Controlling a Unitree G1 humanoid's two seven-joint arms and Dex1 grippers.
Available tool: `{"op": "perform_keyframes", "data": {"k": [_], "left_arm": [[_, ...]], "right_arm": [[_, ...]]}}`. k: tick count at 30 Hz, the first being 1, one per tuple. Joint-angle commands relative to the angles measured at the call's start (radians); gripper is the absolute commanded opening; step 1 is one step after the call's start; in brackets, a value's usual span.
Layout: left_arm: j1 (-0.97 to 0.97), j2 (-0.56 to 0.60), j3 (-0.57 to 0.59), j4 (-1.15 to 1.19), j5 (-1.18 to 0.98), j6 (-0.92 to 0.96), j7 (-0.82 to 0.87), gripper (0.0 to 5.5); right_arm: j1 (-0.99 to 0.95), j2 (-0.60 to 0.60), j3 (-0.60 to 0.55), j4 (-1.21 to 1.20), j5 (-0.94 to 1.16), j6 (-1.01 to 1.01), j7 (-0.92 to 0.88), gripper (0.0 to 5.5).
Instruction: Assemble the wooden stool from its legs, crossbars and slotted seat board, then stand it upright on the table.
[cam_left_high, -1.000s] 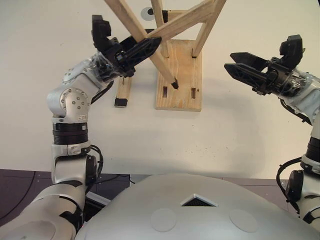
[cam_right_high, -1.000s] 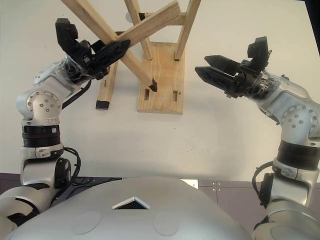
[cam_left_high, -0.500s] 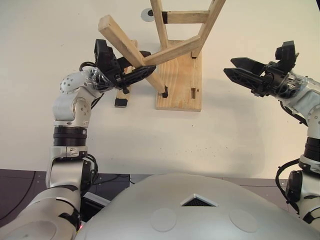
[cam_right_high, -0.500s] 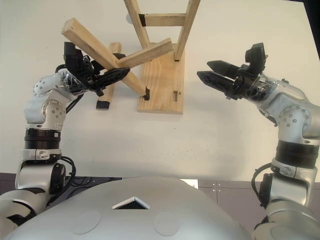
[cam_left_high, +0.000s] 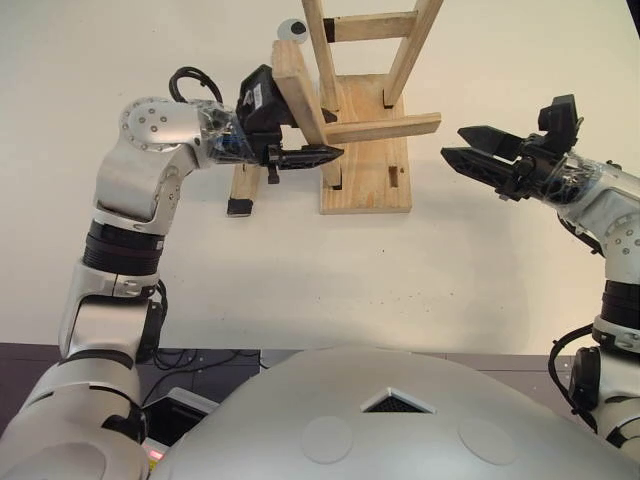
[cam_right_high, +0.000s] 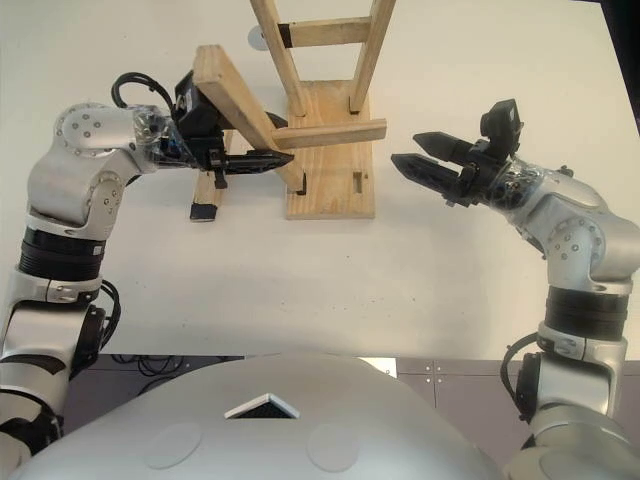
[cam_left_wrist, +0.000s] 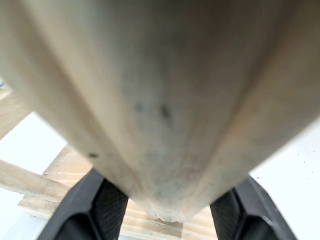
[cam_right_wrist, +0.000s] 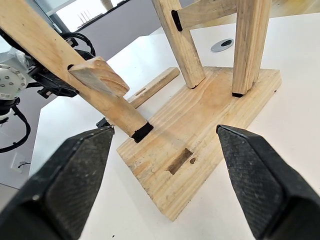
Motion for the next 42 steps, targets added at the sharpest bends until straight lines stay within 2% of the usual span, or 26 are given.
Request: {"op": "perform_keyframes", "data": {"k": [1, 4, 12, 18, 22, 25, 31, 36, 39, 40, 42], "left_arm": [[0.087, 0.041, -0.112, 0.088, 0.139, 0.080, 0.044, 2.07], [0.132, 0.035, -0.174, 0.148, 0.174, 0.030, 0.056, 2.07], [0.206, 0.061, -0.245, 0.303, 0.199, -0.052, 0.036, 2.06], [0.264, 0.101, -0.322, 0.220, 0.188, -0.021, -0.011, 2.06], [0.210, 0.067, -0.274, 0.358, 0.099, 0.077, -0.061, 2.06], [0.176, 0.061, -0.274, 0.444, 0.097, 0.065, -0.076, 2.06], [0.187, 0.115, -0.334, 0.352, 0.162, -0.030, -0.085, 2.06], [0.221, 0.184, -0.330, 0.153, 0.123, 0.008, -0.065, 2.06], [0.198, 0.169, -0.221, 0.105, 0.045, 0.024, 0.014, 2.06], [0.174, 0.166, -0.179, 0.097, 0.019, 0.030, 0.033, 2.43], [0.130, 0.169, -0.114, 0.088, 0.001, 0.044, 0.054, 2.74]], "right_arm": [[0.006, 0.024, 0.010, -0.003, -0.018, -0.022, -0.015, 3.76], [0.013, 0.027, 0.015, -0.002, -0.023, -0.031, -0.020, 3.76], [0.016, 0.034, 0.025, 0.010, -0.043, -0.049, -0.028, 3.76], [0.015, 0.037, 0.040, 0.009, -0.049, -0.049, -0.037, 3.76], [0.014, 0.036, 0.044, 0.016, -0.051, -0.051, -0.048, 3.76], [0.023, 0.040, 0.049, 0.010, -0.050, -0.053, -0.055, 3.76], [0.038, 0.046, 0.042, 0.004, -0.047, -0.054, -0.076, 3.76], [0.051, 0.067, 0.038, -0.004, -0.047, -0.067, -0.100, 3.76], [0.052, 0.070, 0.039, 0.002, -0.051, -0.078, -0.103, 3.76], [0.052, 0.070, 0.038, 0.006, -0.052, -0.083, -0.105, 3.76], [0.055, 0.073, 0.039, 0.009, -0.052, -0.093, -0.110, 3.76]]}}
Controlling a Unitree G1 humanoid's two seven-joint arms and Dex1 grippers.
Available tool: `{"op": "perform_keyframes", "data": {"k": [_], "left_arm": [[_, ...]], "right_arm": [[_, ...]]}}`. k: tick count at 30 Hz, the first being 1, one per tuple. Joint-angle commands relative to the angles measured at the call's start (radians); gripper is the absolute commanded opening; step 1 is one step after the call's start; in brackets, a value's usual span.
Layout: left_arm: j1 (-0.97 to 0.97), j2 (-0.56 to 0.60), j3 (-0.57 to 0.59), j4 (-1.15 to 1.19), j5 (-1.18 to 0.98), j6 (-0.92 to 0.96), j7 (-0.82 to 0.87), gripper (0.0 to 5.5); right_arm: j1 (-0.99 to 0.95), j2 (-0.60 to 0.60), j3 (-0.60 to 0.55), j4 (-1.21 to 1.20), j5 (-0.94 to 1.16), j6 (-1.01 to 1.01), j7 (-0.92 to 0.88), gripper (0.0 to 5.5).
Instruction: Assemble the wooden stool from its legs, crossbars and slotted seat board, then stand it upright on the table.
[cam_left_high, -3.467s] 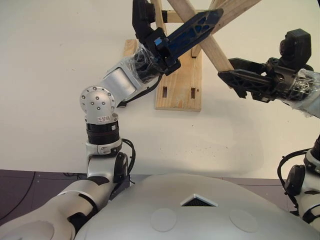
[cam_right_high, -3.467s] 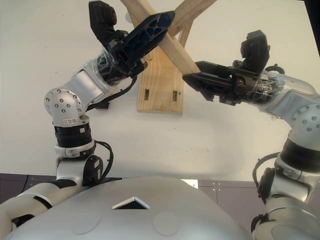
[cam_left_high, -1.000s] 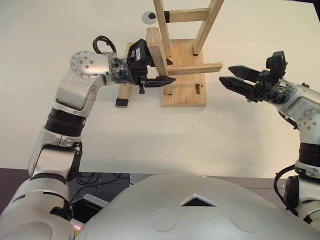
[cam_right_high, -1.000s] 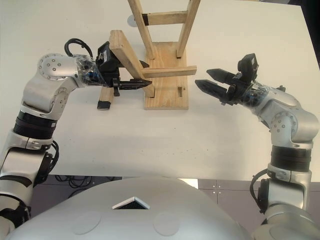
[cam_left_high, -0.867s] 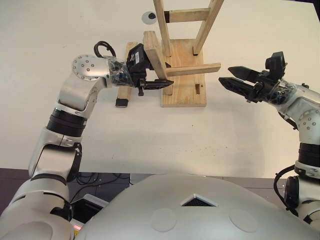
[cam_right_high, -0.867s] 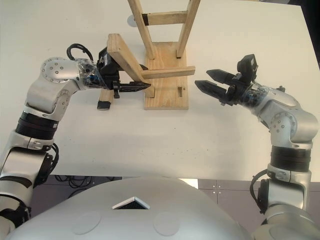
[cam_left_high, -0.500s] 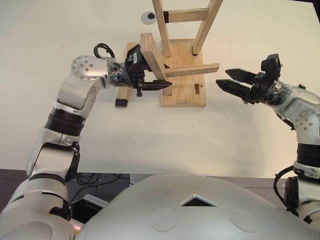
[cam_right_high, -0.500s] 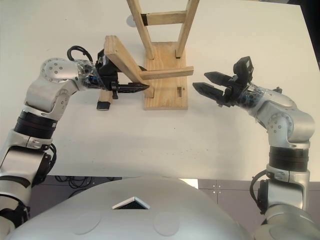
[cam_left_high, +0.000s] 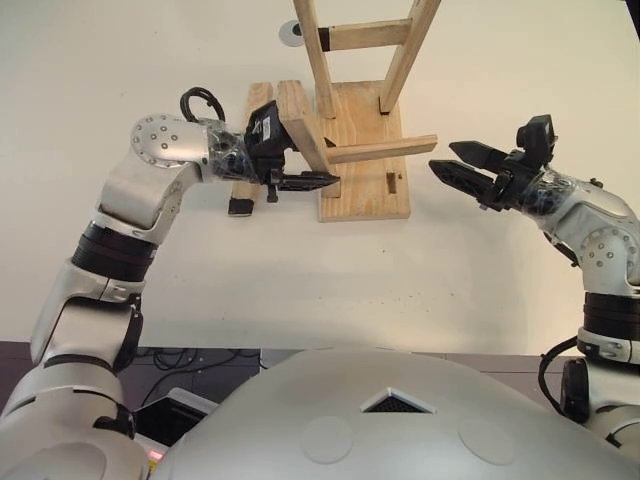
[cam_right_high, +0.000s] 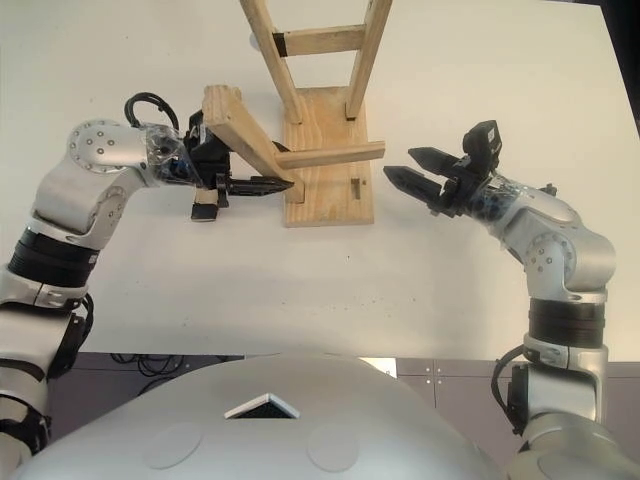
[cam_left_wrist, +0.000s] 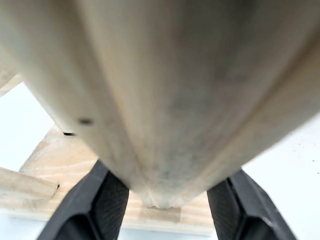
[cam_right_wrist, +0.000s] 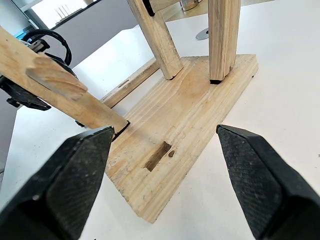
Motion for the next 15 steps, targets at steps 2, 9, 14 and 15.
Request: {"op": "perform_keyframes", "data": {"k": [2, 9, 14, 15], "left_arm": [[0.021, 0.057, 0.078, 0.014, 0.034, 0.142, 0.032, 2.92], [0.186, 0.032, 0.303, -0.135, 0.016, 0.247, 0.236, 3.90], [0.313, -0.184, 0.428, -0.220, 0.026, 0.259, 0.553, 3.90], [0.323, -0.218, 0.436, -0.219, 0.035, 0.271, 0.602, 3.90]], "right_arm": [[0.006, 0.038, -0.001, 0.011, -0.026, -0.029, -0.020, 3.76], [0.052, 0.052, -0.016, 0.001, -0.044, -0.058, -0.029, 3.76], [0.060, 0.055, -0.013, 0.006, -0.054, -0.066, -0.039, 3.76], [0.054, 0.053, -0.008, 0.011, -0.058, -0.068, -0.039, 3.76]]}}
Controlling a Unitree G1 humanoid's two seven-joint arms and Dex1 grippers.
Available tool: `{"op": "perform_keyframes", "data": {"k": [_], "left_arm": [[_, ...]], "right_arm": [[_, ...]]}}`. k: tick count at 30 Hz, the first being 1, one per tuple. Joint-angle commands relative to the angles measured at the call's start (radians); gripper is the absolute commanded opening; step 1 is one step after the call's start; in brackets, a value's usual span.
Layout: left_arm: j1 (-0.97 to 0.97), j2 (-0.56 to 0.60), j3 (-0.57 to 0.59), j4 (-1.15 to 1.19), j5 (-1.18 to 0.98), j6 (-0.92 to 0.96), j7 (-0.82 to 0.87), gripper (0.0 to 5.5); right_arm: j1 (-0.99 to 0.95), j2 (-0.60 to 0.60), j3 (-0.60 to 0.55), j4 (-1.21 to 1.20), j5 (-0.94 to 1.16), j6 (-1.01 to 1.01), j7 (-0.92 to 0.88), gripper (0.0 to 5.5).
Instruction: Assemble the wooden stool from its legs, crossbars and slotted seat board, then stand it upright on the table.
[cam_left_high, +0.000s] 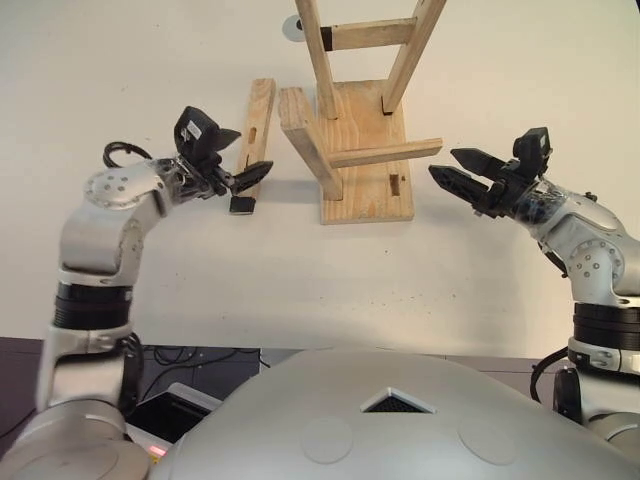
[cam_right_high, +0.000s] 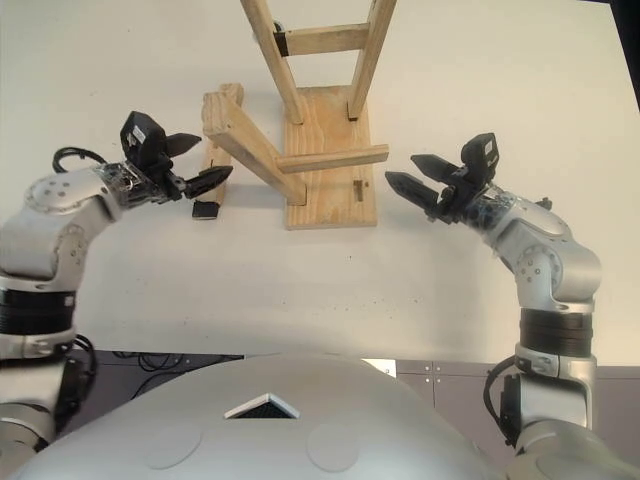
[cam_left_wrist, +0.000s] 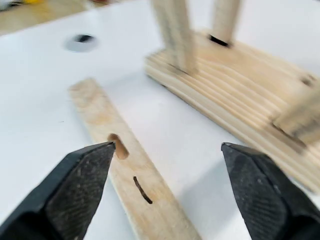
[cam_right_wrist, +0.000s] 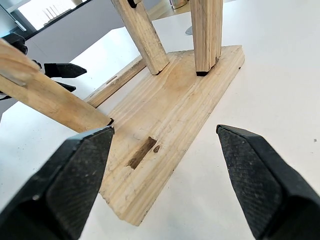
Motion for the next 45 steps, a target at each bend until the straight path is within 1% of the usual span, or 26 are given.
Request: {"op": "perform_keyframes", "data": {"k": [1, 5, 11, 14, 15, 20, 22, 25, 28, 31, 33, 34, 36, 38, 40, 42, 45], "left_arm": [[0.040, -0.116, 0.044, -0.019, 0.031, 0.044, 0.179, 3.90], [0.028, -0.192, 0.052, 0.014, 0.068, 0.089, 0.303, 3.90], [0.032, -0.249, 0.036, 0.040, 0.074, 0.177, 0.343, 3.90], [0.031, -0.252, 0.036, 0.054, 0.086, 0.187, 0.349, 3.46], [0.030, -0.253, 0.035, 0.057, 0.089, 0.189, 0.351, 3.42], [0.032, -0.256, 0.026, 0.048, 0.102, 0.202, 0.352, 2.64], [0.033, -0.250, 0.020, 0.049, 0.113, 0.203, 0.351, 2.43], [0.030, -0.210, 0.002, 0.066, 0.151, 0.164, 0.324, 2.07], [-0.002, -0.163, 0.017, 0.122, 0.192, 0.088, 0.304, 2.00], [-0.072, -0.133, 0.078, 0.198, 0.208, 0.009, 0.313, 2.00], [-0.155, -0.129, 0.158, 0.243, 0.185, -0.101, 0.319, 2.00], [-0.216, -0.138, 0.212, 0.249, 0.140, -0.170, 0.303, 2.00], [-0.333, -0.152, 0.286, 0.228, 0.015, -0.264, 0.205, 2.00], [-0.428, -0.150, 0.317, 0.166, -0.203, -0.176, 0.035, 2.00], [-0.472, -0.106, 0.316, 0.131, -0.410, -0.025, -0.159, 2.00], [-0.507, -0.073, 0.304, 0.154, -0.513, 0.071, -0.276, 2.00], [-0.532, -0.066, 0.257, 0.142, -0.588, 0.173, -0.355, 2.00]], "right_arm": [[-0.012, 0.011, 0.001, 0.014, -0.026, -0.007, -0.015, 3.76], [-0.019, 0.016, 0.012, 0.021, -0.042, -0.010, -0.021, 3.76], [-0.019, 0.023, 0.018, 0.032, -0.055, -0.013, -0.025, 3.76], [-0.020, 0.025, 0.022, 0.037, -0.061, -0.016, -0.024, 3.76], [-0.017, 0.025, 0.021, 0.035, -0.061, -0.016, -0.025, 3.76], [-0.018, 0.031, 0.021, 0.038, -0.064, -0.014, -0.030, 3.76], [-0.015, 0.039, 0.020, 0.034, -0.067, -0.012, -0.031, 3.76], [-0.019, 0.044, 0.015, 0.038, -0.070, -0.010, -0.032, 3.76], [-0.034, 0.044, 0.003, 0.051, -0.071, -0.010, -0.035, 3.76], [-0.052, 0.042, -0.014, 0.063, -0.070, -0.014, -0.039, 3.76], [-0.083, 0.059, -0.050, 0.077, -0.061, -0.030, -0.069, 3.76], [-0.119, 0.080, -0.089, 0.093, -0.042, -0.038, -0.106, 3.76], [-0.194, 0.117, -0.177, 0.081, 0.059, -0.011, -0.155, 3.76], [-0.275, 0.130, -0.255, 0.003, 0.245, 0.071, -0.173, 3.76], [-0.372, 0.120, -0.295, -0.039, 0.423, 0.147, -0.172, 3.76], [-0.466, 0.121, -0.283, -0.054, 0.556, 0.208, -0.172, 3.76], [-0.536, 0.146, -0.211, -0.096, 0.640, 0.262, -0.187, 3.76]]}}
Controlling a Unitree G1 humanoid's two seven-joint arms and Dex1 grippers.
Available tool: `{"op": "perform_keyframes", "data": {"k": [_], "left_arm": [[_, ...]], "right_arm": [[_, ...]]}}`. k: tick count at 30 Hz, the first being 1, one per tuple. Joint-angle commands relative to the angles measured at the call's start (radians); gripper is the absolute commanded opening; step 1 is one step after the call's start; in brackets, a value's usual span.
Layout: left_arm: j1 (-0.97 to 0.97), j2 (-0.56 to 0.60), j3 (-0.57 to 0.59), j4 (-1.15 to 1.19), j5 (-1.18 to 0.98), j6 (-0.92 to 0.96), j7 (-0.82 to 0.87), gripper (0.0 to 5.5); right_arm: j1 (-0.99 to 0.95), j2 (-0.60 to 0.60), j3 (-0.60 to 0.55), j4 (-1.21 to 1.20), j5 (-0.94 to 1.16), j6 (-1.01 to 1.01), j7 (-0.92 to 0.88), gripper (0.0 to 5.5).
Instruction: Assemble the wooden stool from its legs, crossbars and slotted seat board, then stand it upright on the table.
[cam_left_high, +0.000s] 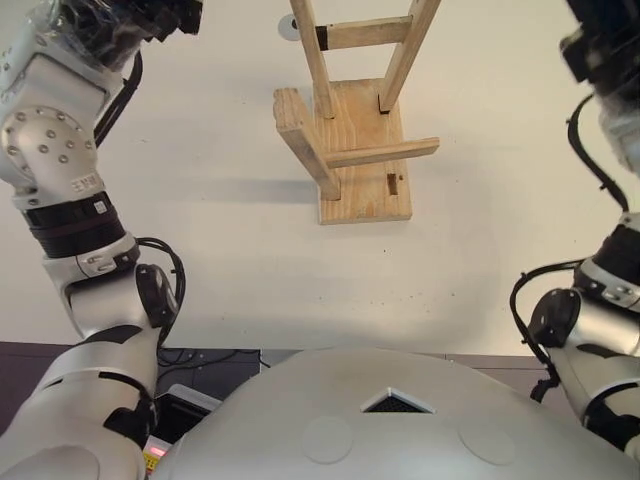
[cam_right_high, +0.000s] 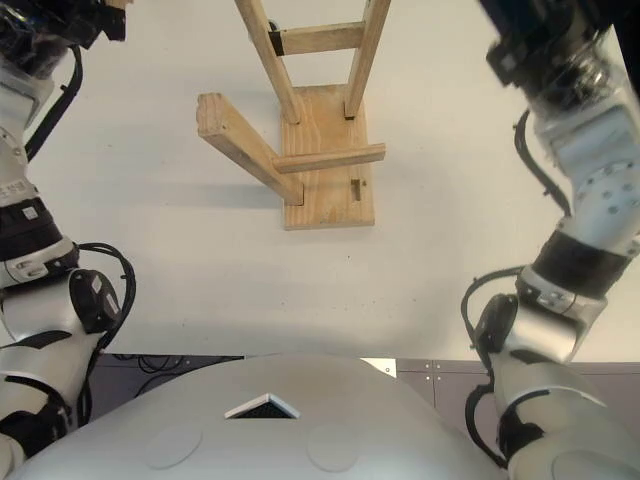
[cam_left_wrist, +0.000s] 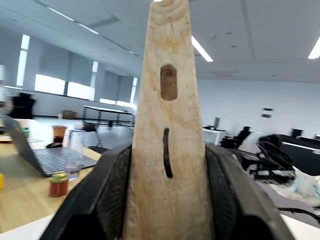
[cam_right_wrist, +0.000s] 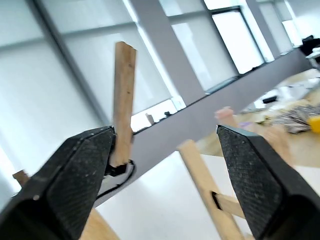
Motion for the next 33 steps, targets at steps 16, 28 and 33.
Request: {"op": "perform_keyframes", "data": {"k": [16, 28, 33], "left_arm": [[-0.038, -0.057, -0.155, -0.100, -0.158, 0.209, -0.100, 2.00], [-0.027, -0.050, -0.169, -0.095, -0.152, 0.212, -0.118, 2.00], [-0.038, -0.053, -0.172, -0.097, -0.158, 0.222, -0.106, 2.00]], "right_arm": [[-0.148, 0.186, 0.218, -0.061, 0.097, 0.010, -0.060, 3.76], [-0.166, 0.210, 0.197, -0.045, 0.152, 0.008, -0.104, 2.70], [-0.164, 0.204, 0.208, -0.046, 0.155, 0.013, -0.099, 2.13]]}}
